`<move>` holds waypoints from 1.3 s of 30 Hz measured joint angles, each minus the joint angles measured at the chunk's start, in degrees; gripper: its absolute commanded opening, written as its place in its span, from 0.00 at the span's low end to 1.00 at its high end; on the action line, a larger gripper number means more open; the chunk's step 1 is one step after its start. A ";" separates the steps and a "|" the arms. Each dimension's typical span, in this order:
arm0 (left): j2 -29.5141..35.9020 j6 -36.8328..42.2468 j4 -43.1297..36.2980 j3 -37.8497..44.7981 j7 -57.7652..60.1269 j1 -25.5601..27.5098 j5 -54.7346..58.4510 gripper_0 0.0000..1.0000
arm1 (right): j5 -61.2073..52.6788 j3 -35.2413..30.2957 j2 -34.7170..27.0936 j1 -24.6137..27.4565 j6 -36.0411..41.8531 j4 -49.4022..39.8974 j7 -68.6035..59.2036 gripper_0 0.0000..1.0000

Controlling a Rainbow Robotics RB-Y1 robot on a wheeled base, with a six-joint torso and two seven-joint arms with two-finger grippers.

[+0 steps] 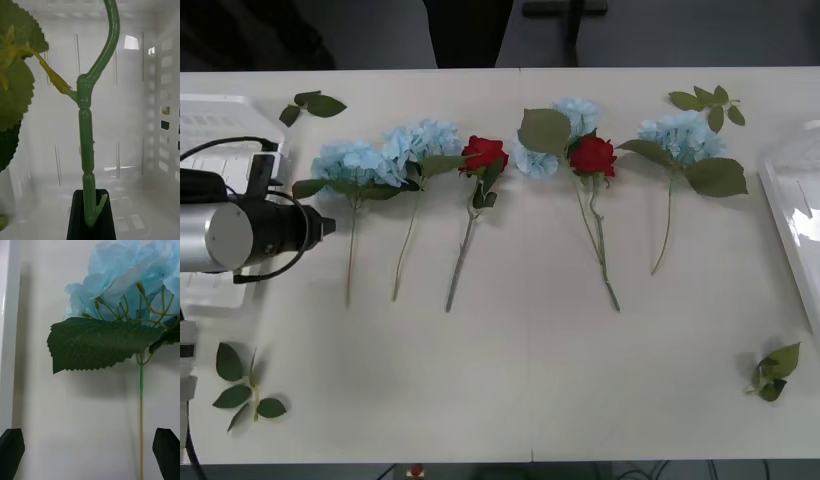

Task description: Place the red flowers into the right box and the blue flowers into the left box. If a person shows an open palm, hand one flower to the person first, then continue sorting.

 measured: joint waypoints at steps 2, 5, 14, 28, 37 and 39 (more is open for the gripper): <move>-0.31 -1.50 2.41 -1.05 0.00 -1.19 -0.66 1.00 | -0.26 1.67 0.00 1.10 -1.58 0.60 0.01 0.00; -0.33 -3.09 5.40 -2.23 0.00 -3.08 -0.77 1.00 | -0.23 3.86 0.08 2.22 -4.04 1.44 0.04 0.00; -0.33 -6.15 11.22 -5.88 0.05 -7.90 -2.32 1.00 | 0.92 2.98 4.63 2.58 -9.03 6.78 3.05 0.20; -0.33 -13.22 23.99 -9.68 1.23 -14.64 -3.42 0.76 | -1.84 2.94 5.38 1.87 -4.65 4.82 3.75 1.00; -0.33 -14.35 25.97 -9.74 1.23 -14.64 -3.42 0.23 | -3.40 2.93 5.80 -7.51 7.97 0.94 3.49 1.00; -0.33 -15.40 26.96 -10.12 1.23 -14.64 -3.42 0.00 | -2.64 2.93 6.98 -9.89 10.52 -0.22 1.94 1.00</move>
